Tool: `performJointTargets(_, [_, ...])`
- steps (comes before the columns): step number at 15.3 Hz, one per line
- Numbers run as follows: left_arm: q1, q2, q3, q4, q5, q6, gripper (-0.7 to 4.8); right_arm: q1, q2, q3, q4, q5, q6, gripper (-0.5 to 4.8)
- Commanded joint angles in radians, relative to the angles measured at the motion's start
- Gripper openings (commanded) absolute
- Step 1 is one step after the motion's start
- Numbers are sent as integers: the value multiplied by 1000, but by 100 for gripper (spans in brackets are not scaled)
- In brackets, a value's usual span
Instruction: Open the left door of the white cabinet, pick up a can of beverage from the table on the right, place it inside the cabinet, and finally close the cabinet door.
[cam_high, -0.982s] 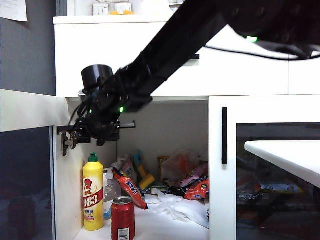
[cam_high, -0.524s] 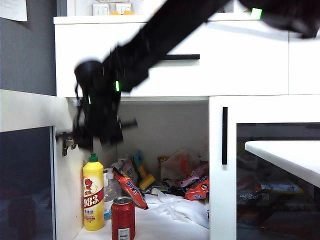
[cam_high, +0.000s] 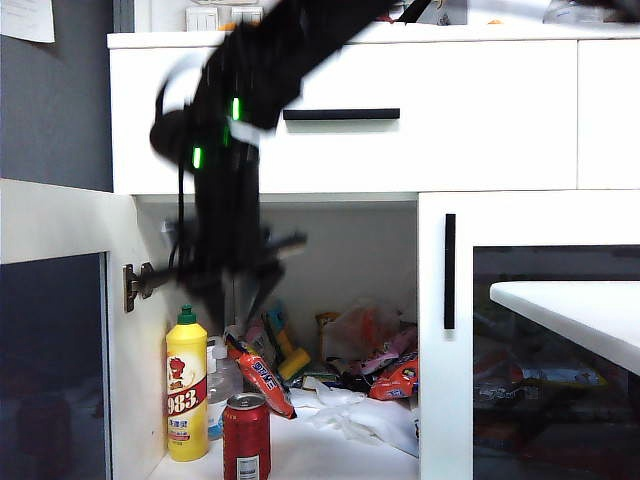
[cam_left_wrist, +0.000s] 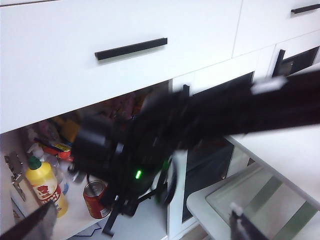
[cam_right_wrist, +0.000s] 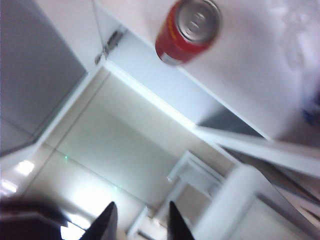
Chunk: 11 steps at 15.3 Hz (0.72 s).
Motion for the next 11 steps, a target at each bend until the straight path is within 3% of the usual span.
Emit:
performJointTargets(1, [1, -1, 3, 27, 9, 0, 479, 10, -102, 7, -187, 56, -12, 134])
performJointTargets(7, [1, -1, 3, 91, 61, -8, 479, 8, -402, 8, -330, 39, -46, 134])
performJointTargets(11, [1, 0, 3, 83, 117, -8, 479, 9, -741, 8, -363, 34, -49, 134])
